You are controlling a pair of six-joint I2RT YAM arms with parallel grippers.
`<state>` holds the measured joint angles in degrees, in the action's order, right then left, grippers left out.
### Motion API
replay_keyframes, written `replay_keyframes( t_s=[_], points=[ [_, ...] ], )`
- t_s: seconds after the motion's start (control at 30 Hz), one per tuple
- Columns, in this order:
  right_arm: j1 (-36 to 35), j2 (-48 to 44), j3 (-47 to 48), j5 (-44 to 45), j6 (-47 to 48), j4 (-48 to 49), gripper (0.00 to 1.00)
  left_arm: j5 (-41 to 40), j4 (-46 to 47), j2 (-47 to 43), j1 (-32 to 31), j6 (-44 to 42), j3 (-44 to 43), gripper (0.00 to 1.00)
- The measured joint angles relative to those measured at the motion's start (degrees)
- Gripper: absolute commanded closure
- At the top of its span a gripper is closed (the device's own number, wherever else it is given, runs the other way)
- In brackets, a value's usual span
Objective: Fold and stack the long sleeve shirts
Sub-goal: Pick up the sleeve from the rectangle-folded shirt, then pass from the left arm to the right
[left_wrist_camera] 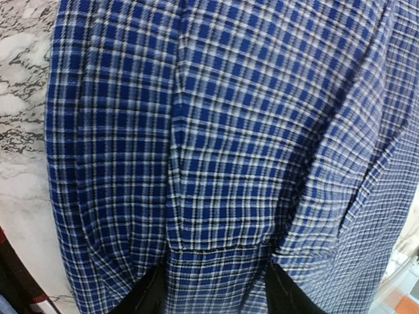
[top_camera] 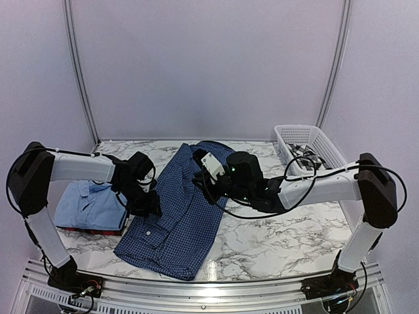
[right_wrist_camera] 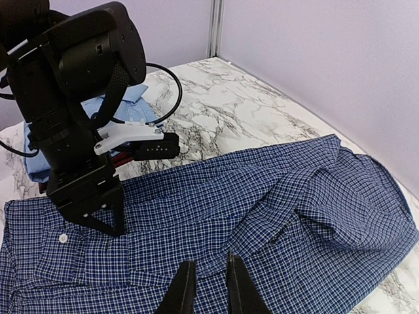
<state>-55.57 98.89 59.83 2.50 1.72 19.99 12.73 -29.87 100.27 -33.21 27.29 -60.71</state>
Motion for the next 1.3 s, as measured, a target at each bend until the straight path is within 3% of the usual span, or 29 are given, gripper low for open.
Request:
replay_keyframes(
  t_s=[0.33, 0.53, 0.73, 1.0, 1.3],
  points=[
    [0.0, 0.6, 0.2, 0.0, 0.0, 0.0, 0.85, 3.6, 0.0, -1.5, 0.0, 0.7, -0.1, 0.78],
    [0.1, 0.6, 0.5, 0.0, -0.5, -0.2, 0.84, 4.7, 0.0, -1.7, 0.0, 2.0, -0.1, 1.00],
    [2.0, 2.4, 5.1, 1.5, -3.2, -2.2, 0.83, 6.1, 0.1, -2.4, 0.0, 3.7, -0.1, 1.00],
    [7.9, 6.0, 9.9, 1.0, -8.6, -5.7, 0.83, 9.5, -0.1, -10.4, 0.4, 10.2, -4.1, 1.00],
    [12.2, 11.0, 11.2, -3.7, -15.1, -7.1, 0.88, 12.5, 0.5, -18.2, 7.7, 20.2, -14.5, 1.00]
  ],
)
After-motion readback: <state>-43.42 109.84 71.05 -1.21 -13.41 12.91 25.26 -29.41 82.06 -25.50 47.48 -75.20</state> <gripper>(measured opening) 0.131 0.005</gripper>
